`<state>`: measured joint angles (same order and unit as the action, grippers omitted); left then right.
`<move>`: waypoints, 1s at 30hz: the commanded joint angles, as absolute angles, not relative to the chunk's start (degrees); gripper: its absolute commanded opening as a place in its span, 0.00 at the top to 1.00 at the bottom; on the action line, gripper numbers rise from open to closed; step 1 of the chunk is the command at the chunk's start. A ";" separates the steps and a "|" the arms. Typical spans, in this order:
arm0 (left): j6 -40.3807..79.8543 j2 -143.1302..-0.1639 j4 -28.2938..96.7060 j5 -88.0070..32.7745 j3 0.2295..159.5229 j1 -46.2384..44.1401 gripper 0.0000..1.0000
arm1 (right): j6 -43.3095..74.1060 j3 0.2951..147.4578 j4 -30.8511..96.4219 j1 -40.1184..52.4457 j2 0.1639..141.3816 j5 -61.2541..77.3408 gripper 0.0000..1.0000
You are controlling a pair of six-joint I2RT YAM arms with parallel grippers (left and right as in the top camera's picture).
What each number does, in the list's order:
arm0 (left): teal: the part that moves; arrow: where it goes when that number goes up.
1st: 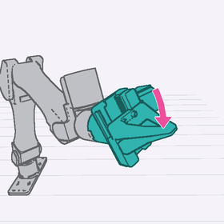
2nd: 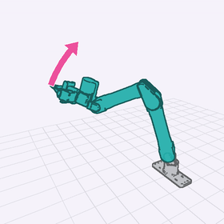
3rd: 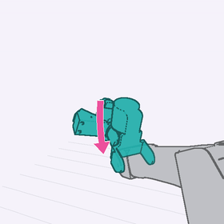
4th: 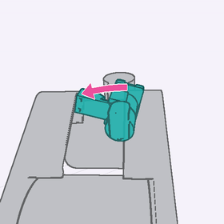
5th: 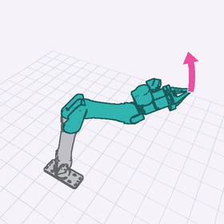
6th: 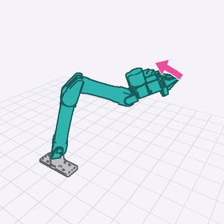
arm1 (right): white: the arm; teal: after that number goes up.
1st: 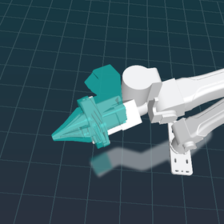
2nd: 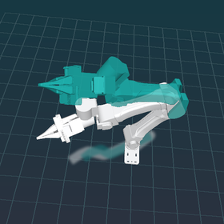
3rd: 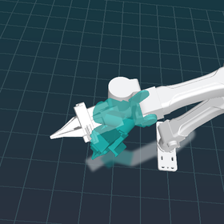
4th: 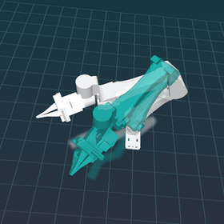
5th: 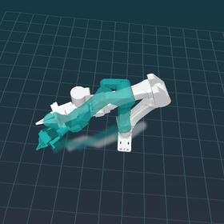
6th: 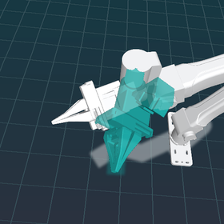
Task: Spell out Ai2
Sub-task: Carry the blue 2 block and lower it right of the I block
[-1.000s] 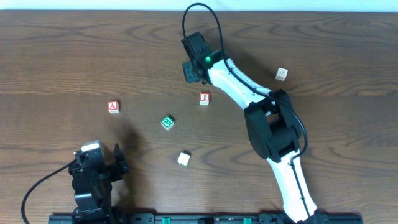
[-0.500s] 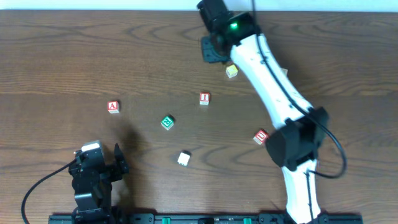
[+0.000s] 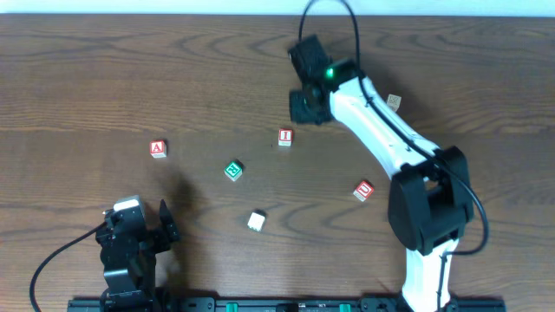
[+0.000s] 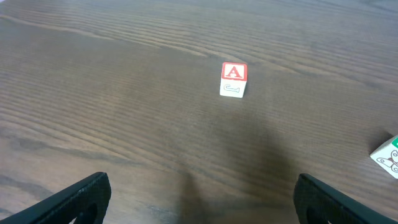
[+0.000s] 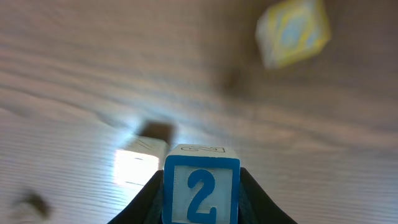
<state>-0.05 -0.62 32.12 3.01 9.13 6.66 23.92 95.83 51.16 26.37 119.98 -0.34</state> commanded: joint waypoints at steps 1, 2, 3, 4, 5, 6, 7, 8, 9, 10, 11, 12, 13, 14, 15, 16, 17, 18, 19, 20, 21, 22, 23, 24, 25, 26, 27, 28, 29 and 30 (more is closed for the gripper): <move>-0.69 -0.36 32.08 3.53 8.47 6.83 0.05 | 25.93 92.75 49.89 24.93 119.24 3.57 0.99; -0.71 -0.36 32.08 3.53 8.47 6.83 0.05 | 25.91 92.36 49.87 24.93 119.24 3.33 0.98; -0.69 -0.36 32.08 3.51 8.47 6.83 0.05 | 25.91 92.33 49.76 25.06 119.24 3.18 0.99; -0.69 -0.36 32.08 3.53 8.47 6.83 0.05 | 25.91 92.33 49.39 25.19 119.24 3.25 0.99; -0.69 -0.36 32.08 3.51 8.47 6.83 0.05 | 25.93 92.33 49.01 25.43 119.24 3.25 0.99; -0.69 -0.36 32.08 3.53 8.47 6.83 0.05 | 25.91 92.33 48.80 25.71 119.24 3.16 0.99; -0.69 -0.36 32.08 3.51 8.47 6.83 0.05 | 25.91 92.33 48.82 25.93 119.24 2.96 0.99; -0.69 -0.36 32.08 3.53 8.47 6.83 0.05 | 25.82 92.23 48.82 26.13 119.24 2.76 0.99; -0.69 -0.36 32.08 3.53 8.47 6.83 0.05 | 25.67 92.05 48.82 26.35 119.26 2.59 0.99; -0.69 -0.36 32.08 3.51 8.47 6.83 0.05 | 25.65 91.94 48.86 26.65 119.26 2.37 0.99; -0.69 -0.36 32.08 3.51 8.47 6.83 0.05 | 25.65 91.72 48.75 26.98 119.26 2.28 0.99; -0.69 -0.36 32.08 3.51 8.47 6.83 0.05 | 25.65 91.53 48.75 27.35 119.26 1.74 0.99; -0.69 -0.36 32.08 3.51 8.47 6.83 0.05 | 25.67 91.39 48.90 27.75 119.26 0.89 0.99; -0.71 -0.36 32.08 3.53 8.47 6.83 0.05 | 25.67 91.33 49.04 28.14 119.26 0.32 0.99; -0.69 -0.36 32.08 3.51 8.47 6.83 0.05 | 25.67 91.26 48.95 28.47 119.26 0.10 0.99; -0.71 -0.36 32.08 3.51 8.47 6.83 0.05 | 25.69 91.26 48.82 28.75 119.26 -0.23 0.99; -0.69 -0.36 32.08 3.51 8.47 6.83 0.05 | 25.78 91.26 48.82 28.93 119.26 -0.56 0.99; -0.71 -0.36 32.08 3.53 8.47 6.83 0.05 | 26.15 91.26 48.84 29.02 119.26 -0.84 0.99; -0.69 -0.36 32.08 3.53 8.47 6.83 0.05 | 26.15 91.24 48.86 29.02 119.26 -0.91 0.99; -0.69 -0.36 32.08 3.51 8.47 6.83 0.05 | 26.48 91.13 48.84 29.02 119.26 -1.28 0.99; -0.69 -0.36 32.08 3.53 8.47 6.83 0.05 | 27.16 91.05 48.84 29.02 119.26 -1.76 0.99; -0.69 -0.36 32.08 3.51 8.47 6.83 0.05 | 27.44 91.02 48.84 29.02 119.26 -1.93 0.99; -0.69 -0.36 32.08 3.53 8.47 6.83 0.05 | 27.42 91.00 48.82 29.02 119.26 -1.93 0.99; -0.69 -0.36 32.08 3.51 8.47 6.83 0.05 | 27.40 91.00 48.77 29.02 119.26 -2.00 0.99; -0.69 -0.36 32.08 3.51 8.47 6.83 0.04 | 27.40 91.00 48.75 29.02 119.26 -2.13 0.99; -0.69 -0.36 32.08 3.53 8.47 6.83 0.05 | 27.40 90.96 48.62 29.02 119.28 -2.28 0.97; -0.69 -0.36 32.08 3.53 8.47 6.83 0.05 | 27.40 90.87 48.51 29.02 119.28 -2.35 0.95; -0.69 -0.36 32.08 3.53 8.47 6.83 0.05 | 27.42 90.70 48.25 29.02 119.28 -2.35 0.94; -0.71 -0.36 32.08 3.53 8.47 6.83 0.04 | 27.42 90.43 47.99 29.02 119.28 -2.35 0.93; -0.71 -0.36 32.08 3.51 8.47 6.83 0.04 | 27.44 90.06 47.62 29.02 119.28 -2.33 0.93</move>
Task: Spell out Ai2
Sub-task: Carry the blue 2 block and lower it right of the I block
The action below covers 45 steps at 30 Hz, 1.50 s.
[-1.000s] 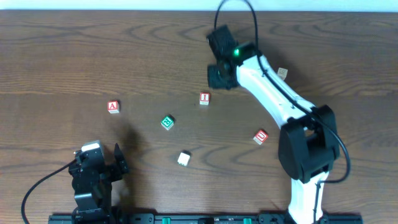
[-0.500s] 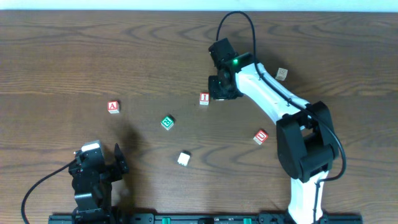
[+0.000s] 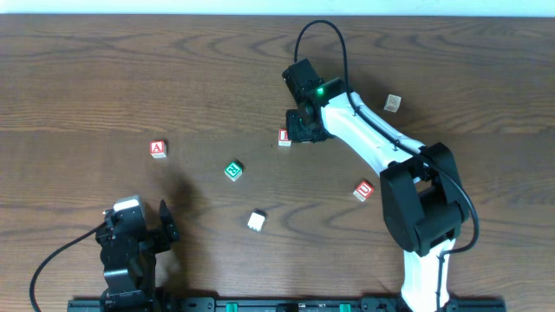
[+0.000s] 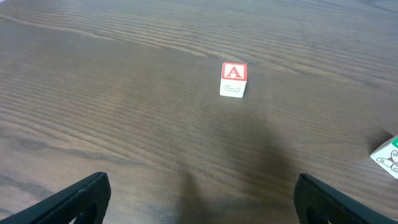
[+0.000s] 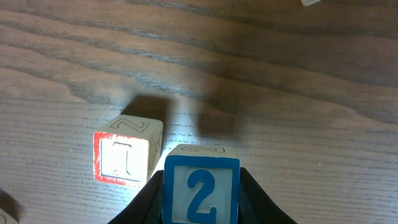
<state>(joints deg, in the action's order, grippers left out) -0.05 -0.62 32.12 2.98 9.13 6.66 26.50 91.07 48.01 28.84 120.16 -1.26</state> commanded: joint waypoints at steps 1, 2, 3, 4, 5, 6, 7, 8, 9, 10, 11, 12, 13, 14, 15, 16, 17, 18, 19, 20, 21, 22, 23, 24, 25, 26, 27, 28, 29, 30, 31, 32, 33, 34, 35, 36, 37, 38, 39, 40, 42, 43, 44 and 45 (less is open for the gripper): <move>-0.69 -0.36 32.08 3.51 8.47 6.83 0.05 | 27.44 89.52 47.07 29.02 119.28 -2.33 0.93; -0.69 -0.36 32.08 3.53 8.47 6.83 0.05 | 27.62 89.19 46.87 29.02 119.28 -2.33 0.93; -0.69 -0.36 32.08 3.53 8.47 6.83 0.04 | 27.83 89.10 46.89 29.02 119.28 -2.35 0.93; -0.69 -0.36 32.08 3.53 8.47 6.83 0.05 | 27.83 89.10 46.81 29.02 119.28 -2.33 0.93; -0.69 -0.36 32.08 3.53 8.47 6.83 0.05 | 27.81 89.10 46.63 29.02 119.28 -2.35 0.93; -0.69 -0.36 32.08 3.53 8.47 6.83 0.05 | 27.83 89.10 46.35 29.02 119.28 -2.35 0.92; -0.69 -0.36 32.08 3.53 8.47 6.83 0.05 | 27.81 89.10 46.22 29.02 119.28 -2.33 0.91; -0.69 -0.36 32.08 3.53 8.47 6.83 0.05 | 27.81 89.10 46.13 29.02 119.28 -2.35 0.91; -0.69 -0.36 32.08 3.51 8.47 6.83 0.05 | 27.81 89.08 45.95 29.04 119.31 -2.35 0.90; -0.69 -0.36 32.08 3.53 8.47 6.83 0.05 | 27.81 89.08 45.80 29.08 119.39 -2.35 0.90; -0.69 -0.36 32.08 3.53 8.47 6.83 0.05 | 27.81 89.08 45.71 29.08 119.55 -2.37 0.90; -0.69 -0.36 32.08 3.51 8.47 6.83 0.05 | 27.81 89.08 45.65 29.08 119.77 -2.35 0.90; -0.69 -0.36 32.08 3.51 8.47 6.83 0.05 | 27.81 89.08 45.63 29.08 120.09 -2.35 0.90; -0.69 -0.36 32.08 3.53 8.47 6.83 0.05 | 27.81 89.08 45.63 29.08 120.42 -2.35 0.90; -0.69 -0.36 32.08 3.53 8.47 6.83 0.05 | 27.81 89.08 45.60 29.08 120.79 -2.33 0.91; -0.69 -0.36 32.08 3.51 8.47 6.83 0.05 | 27.81 89.08 45.60 29.08 120.99 -2.35 0.91; -0.71 -0.36 32.08 3.51 8.47 6.83 0.05 | 27.81 89.08 45.58 29.08 121.03 -2.35 0.91; -0.69 -0.36 32.08 3.53 8.47 6.83 0.05 | 27.81 89.08 45.56 29.08 121.03 -2.35 0.91; -0.69 -0.36 32.08 3.51 8.47 6.83 0.05 | 27.81 89.08 45.39 29.10 121.03 -2.35 0.90; -0.69 -0.36 32.08 3.51 8.47 6.83 0.05 | 27.81 89.08 45.28 29.12 121.03 -2.35 0.89; -0.69 -0.36 32.08 3.53 8.47 6.83 0.05 | 27.81 89.08 45.15 29.19 121.05 -2.35 0.89; -0.69 -0.36 32.08 3.53 8.47 6.83 0.05 | 27.81 89.08 45.15 29.23 121.05 -2.33 0.89; -0.69 -0.36 32.08 3.51 8.47 6.83 0.05 | 27.81 89.08 45.15 29.34 121.05 -2.35 0.88; -0.69 -0.36 32.08 3.51 8.47 6.83 0.05 | 27.81 89.08 44.99 29.45 121.10 -2.37 0.88; -0.69 -0.36 32.08 3.53 8.47 6.83 0.05 | 27.81 89.08 44.91 29.52 121.21 -2.35 0.88; -0.69 -0.36 32.08 3.53 8.47 6.83 0.05 | 27.81 89.08 44.77 29.52 121.34 -2.35 0.88; -0.69 -0.36 32.08 3.53 8.47 6.83 0.04 | 27.81 89.08 44.75 29.56 121.56 -2.35 0.88; -0.69 -0.36 32.08 3.51 8.47 6.83 0.05 | 27.81 89.08 44.75 29.61 121.75 -2.33 0.88; -0.69 -0.36 32.08 3.51 8.47 6.83 0.04 | 27.81 89.08 44.75 29.67 121.91 -2.33 0.88; -0.71 -0.36 32.08 3.51 8.47 6.83 0.05 | 27.81 89.08 44.75 29.69 121.91 -2.35 0.88; -0.69 -0.36 32.08 3.51 8.47 6.83 0.05 | 27.81 89.08 44.71 29.71 121.91 -2.35 0.88; -0.69 -0.36 32.08 3.51 8.47 6.83 0.05 | 27.81 89.08 44.56 29.71 121.91 -2.35 0.88; -0.71 -0.36 32.08 3.53 8.47 6.83 0.05 | 27.81 89.08 44.58 29.71 121.91 -2.35 0.88; -0.71 -0.36 32.08 3.53 8.47 6.83 0.05 | 27.81 89.08 44.58 29.71 121.95 -2.35 0.88; -0.69 -0.36 32.08 3.53 8.47 6.83 0.05 | 27.81 89.08 44.56 29.71 121.95 -2.37 0.87; -0.69 -0.36 32.08 3.53 8.47 6.83 0.05 | 27.81 89.08 44.51 29.71 121.95 -2.37 0.86; -0.69 -0.36 32.08 3.51 8.47 6.83 0.05 | 27.81 89.08 44.51 29.71 121.95 -2.37 0.83; -0.69 -0.36 32.08 3.51 8.47 6.83 0.05 | 27.79 89.08 44.51 29.71 121.95 -2.42 0.80; -0.71 -0.36 32.08 3.53 8.47 6.83 0.05 | 27.79 89.08 44.56 29.71 121.95 -2.44 0.76; -0.69 -0.36 32.08 3.53 8.47 6.83 0.05 | 27.81 89.08 44.53 29.71 121.95 -2.42 0.74; -0.69 -0.36 32.08 3.51 8.47 6.83 0.05 | 27.81 89.08 44.53 29.71 121.95 -2.39 0.68; -0.69 -0.36 32.08 3.53 8.47 6.83 0.05 | 27.81 89.08 44.53 29.71 121.95 -2.39 0.66; -0.69 -0.36 32.08 3.53 8.47 6.83 0.05 | 27.81 89.08 44.53 29.71 121.95 -2.39 0.66; -0.69 -0.36 32.08 3.51 8.47 6.83 0.05 | 27.81 89.08 44.56 29.71 121.95 -2.37 0.65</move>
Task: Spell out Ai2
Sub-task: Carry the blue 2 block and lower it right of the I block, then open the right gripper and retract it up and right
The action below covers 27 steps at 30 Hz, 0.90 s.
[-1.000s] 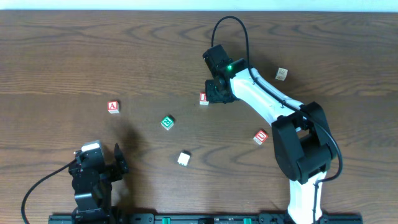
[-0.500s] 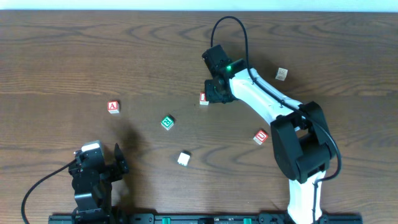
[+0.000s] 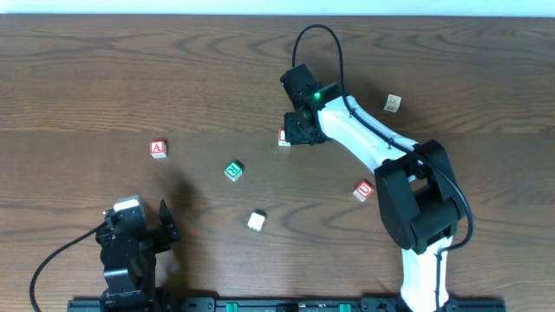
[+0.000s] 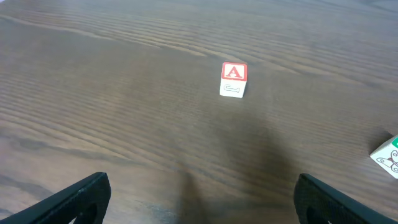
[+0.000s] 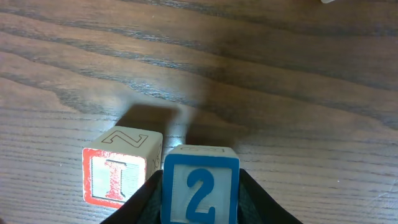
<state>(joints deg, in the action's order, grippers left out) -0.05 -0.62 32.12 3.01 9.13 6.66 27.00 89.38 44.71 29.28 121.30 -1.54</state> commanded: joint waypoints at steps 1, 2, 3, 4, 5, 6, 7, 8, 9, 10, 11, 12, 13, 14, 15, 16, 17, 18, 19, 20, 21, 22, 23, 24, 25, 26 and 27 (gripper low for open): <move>-0.69 -0.36 32.08 3.51 8.47 6.83 0.05 | 27.81 89.08 44.56 29.71 121.95 -2.37 0.64; -0.71 -0.36 32.08 3.51 8.47 6.83 0.05 | 27.81 89.08 44.56 29.71 121.95 -2.37 0.64; -0.69 -0.36 32.08 3.51 8.47 6.83 0.05 | 27.81 89.08 44.56 29.71 121.95 -2.35 0.63; -0.69 -0.36 32.08 3.53 8.47 6.83 0.05 | 27.81 89.08 44.56 29.71 121.95 -2.37 0.62; -0.69 -0.36 32.08 3.53 8.47 6.83 0.05 | 27.81 89.08 44.56 29.71 121.95 -2.37 0.62; -0.69 -0.36 32.08 3.51 8.47 6.83 0.05 | 27.81 89.08 44.58 29.71 121.95 -2.37 0.63; -0.71 -0.36 32.08 3.53 8.47 6.83 0.05 | 27.81 89.08 44.58 29.71 121.95 -2.37 0.62; -0.69 -0.36 32.08 3.51 8.47 6.83 0.05 | 27.81 89.08 44.56 29.71 121.95 -2.35 0.62; -0.69 -0.36 32.08 3.51 8.47 6.83 0.05 | 27.81 89.08 44.56 29.71 121.95 -2.37 0.62; -0.69 -0.36 32.08 3.53 8.47 6.83 0.05 | 27.81 89.08 44.53 29.71 121.95 -2.39 0.62; -0.71 -0.36 32.08 3.53 8.47 6.83 0.05 | 27.81 89.08 44.49 29.71 121.95 -2.46 0.62; -0.69 -0.36 32.08 3.53 8.47 6.83 0.05 | 27.81 89.08 44.42 29.71 121.95 -2.81 0.61; -0.69 -0.36 32.08 3.53 8.47 6.83 0.05 | 27.79 89.08 44.36 29.69 121.95 -3.33 0.60; -0.71 -0.36 32.08 3.51 8.47 6.83 0.05 | 27.77 89.08 44.23 29.65 121.95 -3.95 0.59; -0.69 -0.36 32.08 3.53 8.47 6.83 0.05 | 27.75 89.08 43.90 29.56 121.95 -4.82 0.58; -0.69 -0.36 32.08 3.53 8.47 6.83 0.05 | 27.46 89.08 43.44 29.41 121.95 -5.10 0.58; -0.69 -0.36 32.08 3.51 8.47 6.83 0.05 | 27.16 89.08 42.78 29.17 121.95 -5.15 0.57; -0.69 -0.36 32.08 3.51 8.47 6.83 0.05 | 27.16 89.08 42.09 28.88 121.95 -5.19 0.55; -0.69 -0.36 32.08 3.53 8.47 6.83 0.05 | 27.16 89.08 41.23 28.60 121.95 -5.19 0.55; -0.69 -0.36 32.08 3.51 8.47 6.83 0.05 | 27.14 89.08 40.34 28.34 121.95 -5.23 0.55; -0.69 -0.36 32.08 3.53 8.47 6.83 0.05 | 27.14 89.08 39.31 27.94 121.95 -5.61 0.55; -0.69 -0.36 32.08 3.53 8.47 6.83 0.05 | 27.05 89.08 38.13 27.49 121.95 -6.07 0.54; -0.71 -0.36 32.08 3.51 8.47 6.83 0.05 | 26.39 89.10 36.91 26.94 121.95 -6.22 0.53; -0.71 -0.36 32.08 3.53 8.47 6.83 0.05 | 26.06 89.17 36.34 26.55 121.95 -6.22 0.53; -0.69 -0.36 32.08 3.51 8.47 6.83 0.05 | 26.06 89.32 36.21 25.93 121.82 -6.20 0.55; -0.69 -0.36 32.08 3.51 8.47 6.83 0.05 | 26.06 89.43 36.51 25.52 121.73 -6.20 0.58; -0.69 -0.36 32.08 3.53 8.47 6.83 0.05 | 26.09 89.65 37.15 25.15 121.56 -6.17 0.66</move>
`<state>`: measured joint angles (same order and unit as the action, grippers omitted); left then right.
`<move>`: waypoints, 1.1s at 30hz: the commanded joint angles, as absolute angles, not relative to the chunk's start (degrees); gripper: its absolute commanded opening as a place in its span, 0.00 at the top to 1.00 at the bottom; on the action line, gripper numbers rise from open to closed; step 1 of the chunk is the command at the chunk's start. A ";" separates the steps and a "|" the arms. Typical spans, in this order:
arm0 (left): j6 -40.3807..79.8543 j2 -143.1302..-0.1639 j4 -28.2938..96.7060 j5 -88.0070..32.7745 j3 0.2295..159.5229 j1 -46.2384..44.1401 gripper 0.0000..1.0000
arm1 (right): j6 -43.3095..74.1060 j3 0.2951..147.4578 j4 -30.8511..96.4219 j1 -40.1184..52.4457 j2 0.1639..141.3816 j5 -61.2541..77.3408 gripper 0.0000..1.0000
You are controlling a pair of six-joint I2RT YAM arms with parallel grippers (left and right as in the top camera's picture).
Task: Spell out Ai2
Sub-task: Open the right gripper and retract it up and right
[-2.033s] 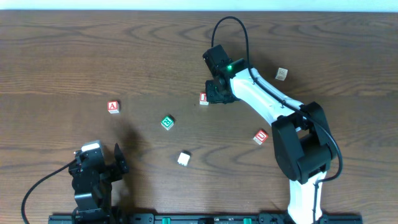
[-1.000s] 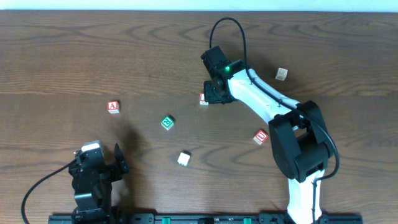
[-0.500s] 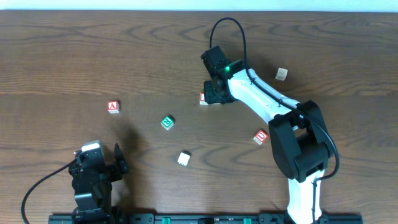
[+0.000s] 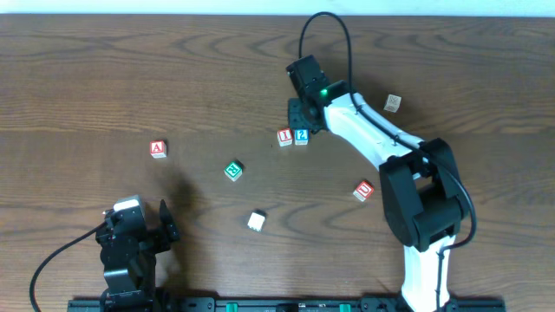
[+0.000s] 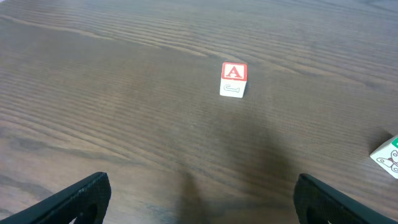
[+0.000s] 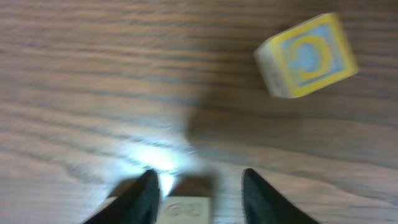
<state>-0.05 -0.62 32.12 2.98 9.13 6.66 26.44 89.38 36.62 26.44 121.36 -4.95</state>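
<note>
The red A block sits alone at the left, also seen as the A block ahead of my open left gripper, which rests near the front edge. The red I block and the blue 2 block stand side by side mid-table, the 2 on the right. My right gripper hovers open just behind them. In the right wrist view its fingers spread wider than the 2 block's top, blurred at the bottom edge.
A green block and a white block lie in front of the pair. A red block is at the right. A small yellow-and-blue block lies behind the right arm, large in the right wrist view.
My right gripper has opened and let go of the 2 block, which now stands on the table right of the I block. The gripper has drawn back behind it. The left arm is unchanged.
My right gripper held the 2 block in the air behind the I block. It then carried it low beside the I block, and then set it against the I block's right side. Now the 2 stands free. The left gripper stayed open throughout.
</note>
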 commanded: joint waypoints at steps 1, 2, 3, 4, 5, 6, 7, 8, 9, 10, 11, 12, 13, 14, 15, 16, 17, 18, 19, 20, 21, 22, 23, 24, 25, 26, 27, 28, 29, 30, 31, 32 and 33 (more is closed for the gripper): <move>-0.69 -0.36 32.08 3.53 8.47 6.83 0.05 | 26.09 89.78 37.95 24.77 121.36 -6.13 0.76; -0.69 -0.36 32.08 3.51 8.47 6.83 0.05 | 26.11 89.91 38.89 24.47 121.01 -5.89 0.89; -0.71 -0.36 32.08 3.53 8.47 6.83 0.05 | 26.11 89.91 40.01 24.14 120.53 -5.56 0.96; -0.69 -0.36 32.08 3.53 8.47 6.83 0.05 | 26.13 89.91 40.99 23.94 120.18 -5.58 0.99; -0.71 -0.36 32.08 3.53 8.47 6.83 0.05 | 26.11 89.91 41.93 23.79 119.72 -5.58 0.99; -0.69 -0.36 32.08 3.53 8.47 6.83 0.05 | 26.11 89.91 42.39 23.68 119.59 -5.56 0.99; -0.69 -0.36 32.08 3.51 8.47 6.83 0.05 | 26.09 89.91 42.89 23.64 119.50 -5.56 0.99; -0.69 -0.36 32.08 3.51 8.47 6.83 0.05 | 26.06 89.91 43.31 23.64 119.50 -5.56 0.99; -0.69 -0.36 32.08 3.53 8.47 6.83 0.05 | 26.06 89.91 43.62 23.64 119.50 -5.56 0.99; -0.71 -0.36 32.08 3.53 8.47 6.83 0.05 | 26.09 89.91 43.77 23.66 119.50 -5.56 0.99; -0.69 -0.36 32.08 3.51 8.47 6.83 0.05 | 26.09 89.91 43.77 23.66 119.50 -5.54 0.99; -0.71 -0.36 32.08 3.53 8.47 6.83 0.05 | 26.06 89.91 43.79 23.70 119.50 -5.34 0.99; -0.69 -0.36 32.08 3.51 8.47 6.83 0.05 | 26.06 89.89 43.94 23.70 119.50 -4.62 0.99; -0.69 -0.36 32.08 3.51 8.47 6.83 0.05 | 26.04 89.89 44.03 23.70 119.52 -3.97 0.99; -0.69 -0.36 32.08 3.53 8.47 6.83 0.05 | 25.93 89.86 44.05 23.73 119.55 -3.68 0.99; -0.69 -0.36 32.08 3.53 8.47 6.83 0.05 | 25.61 89.86 43.92 23.90 119.59 -3.60 0.99; -0.69 -0.36 32.08 3.53 8.47 6.83 0.05 | 25.58 89.86 43.68 24.01 119.59 -3.60 0.99; -0.69 -0.36 32.08 3.51 8.47 6.83 0.05 | 25.56 89.86 43.53 24.03 119.59 -3.55 0.99; -0.69 -0.36 32.08 3.53 8.47 6.83 0.05 | 25.39 89.86 43.51 24.10 119.59 -3.42 0.99; -0.71 -0.36 32.08 3.51 8.47 6.83 0.05 | 24.93 89.86 43.48 24.10 119.59 -3.01 0.99; -0.71 -0.36 32.08 3.51 8.47 6.83 0.05 | 24.53 89.86 43.48 24.10 119.63 -2.39 0.99; -0.69 -0.36 32.08 3.53 8.47 6.83 0.05 | 24.53 89.86 43.51 24.08 119.72 -2.22 0.99; -0.69 -0.36 32.08 3.53 8.47 6.83 0.05 | 24.51 89.86 43.51 24.08 119.83 -2.11 0.99; -0.69 -0.36 32.08 3.51 8.47 6.83 0.05 | 24.32 89.86 43.44 24.08 119.92 -2.02 0.99; -0.69 -0.36 32.08 3.53 8.47 6.83 0.05 | 24.29 89.86 43.46 24.08 120.05 -2.04 0.99; -0.69 -0.36 32.08 3.53 8.47 6.83 0.05 | 23.86 89.86 43.48 24.08 120.16 -2.02 0.99; -0.69 -0.36 32.08 3.51 8.47 6.83 0.05 | 23.14 89.84 43.48 24.08 120.36 -2.04 0.99; -0.71 -0.36 32.08 3.51 8.47 6.83 0.05 | 23.03 89.84 43.53 24.08 120.36 -2.09 0.99; -0.69 -0.36 32.08 3.53 8.47 6.83 0.05 | 23.05 89.84 43.48 24.05 120.36 -2.11 0.97; -0.71 -0.36 32.08 3.53 8.47 6.83 0.05 | 23.07 89.91 43.46 23.94 120.29 -2.09 0.96; -0.69 -0.36 32.08 3.51 8.47 6.83 0.05 | 23.05 90.00 43.51 23.79 120.20 -2.11 0.94; -0.69 -0.36 32.08 3.53 8.47 6.83 0.05 | 23.07 90.04 43.55 23.59 120.03 -2.09 0.93; -0.71 -0.36 32.08 3.51 8.47 6.83 0.05 | 23.07 90.04 43.57 23.40 119.85 -2.07 0.90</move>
<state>-0.05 -0.62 32.12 2.98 9.13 6.66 23.57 89.41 43.64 24.05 121.34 -2.22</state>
